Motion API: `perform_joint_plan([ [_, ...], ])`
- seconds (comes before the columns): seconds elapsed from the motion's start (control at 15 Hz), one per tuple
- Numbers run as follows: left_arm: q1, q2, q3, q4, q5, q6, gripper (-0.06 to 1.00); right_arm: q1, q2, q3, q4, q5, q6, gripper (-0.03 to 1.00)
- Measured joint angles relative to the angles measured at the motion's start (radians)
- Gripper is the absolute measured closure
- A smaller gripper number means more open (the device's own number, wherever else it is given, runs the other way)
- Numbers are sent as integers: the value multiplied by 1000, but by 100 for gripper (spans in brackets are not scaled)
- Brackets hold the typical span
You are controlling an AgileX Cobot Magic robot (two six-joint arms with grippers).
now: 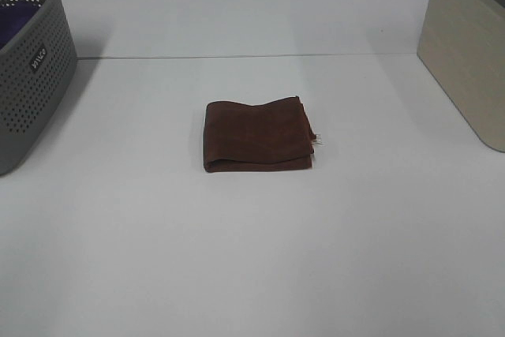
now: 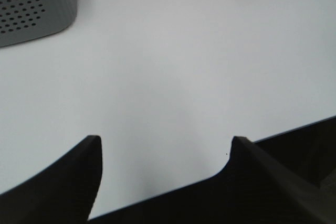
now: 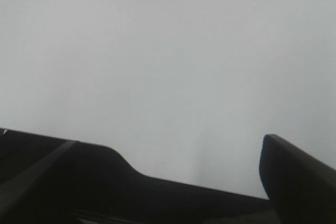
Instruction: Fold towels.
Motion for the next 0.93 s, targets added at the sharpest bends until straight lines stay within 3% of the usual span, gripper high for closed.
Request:
perform_joint_plan([
  [0.93,0,0,15,-14,-32,28,29,0,-30,1,-1,-3,0,11],
])
